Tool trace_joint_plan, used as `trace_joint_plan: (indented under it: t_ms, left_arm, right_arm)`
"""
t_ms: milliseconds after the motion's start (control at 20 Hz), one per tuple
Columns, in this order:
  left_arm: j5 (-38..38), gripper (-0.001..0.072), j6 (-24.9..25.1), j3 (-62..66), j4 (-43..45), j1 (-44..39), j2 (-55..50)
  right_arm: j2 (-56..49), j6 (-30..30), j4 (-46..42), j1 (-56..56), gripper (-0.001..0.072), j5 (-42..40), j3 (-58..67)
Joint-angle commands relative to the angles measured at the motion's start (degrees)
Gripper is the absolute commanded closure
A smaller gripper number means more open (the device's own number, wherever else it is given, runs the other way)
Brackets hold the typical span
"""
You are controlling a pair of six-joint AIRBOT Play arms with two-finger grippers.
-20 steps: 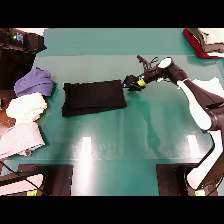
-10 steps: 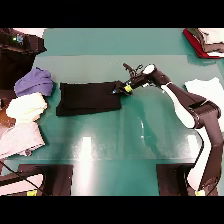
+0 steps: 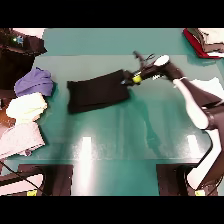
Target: Fold the shirts.
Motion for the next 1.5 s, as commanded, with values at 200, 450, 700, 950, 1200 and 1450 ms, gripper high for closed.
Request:
trace_joint_plan:
  t_ms: [200,450,700,950,1200,1450]
  left_arm:
    - [-0.3,0.0674,0.0,0.0,-1.6,0.0,0.0]
    - [-0.4,0.0674,0.0,0.0,-4.6,0.0,0.0]
    - [-0.4,0.0674,-0.3,0.0,-6.4,0.0,0.0]
    - [1.0,0.0674,-0.3,0.0,-6.4,0.0,0.0]
    - [1.1,0.0674,0.0,0.0,-6.3,0.0,0.0]
    - [1.0,0.0674,0.0,0.0,-6.3,0.0,0.0]
  right_arm:
    - [14.5,-0.2,-8.4,-24.5,0.0702,1.5,0.1]
    - [18.5,-0.3,-8.3,-41.6,0.0702,-0.2,0.1]
    - [18.9,-0.3,-8.0,-51.1,0.0702,0.5,0.1]
    - [20.7,-0.5,-7.7,-52.1,0.0702,1.9,0.1]
    - [27.5,-0.4,-8.4,-53.2,0.0703,4.3,0.1]
    - [32.8,4.0,-17.6,-55.8,0.0702,12.8,0.1]
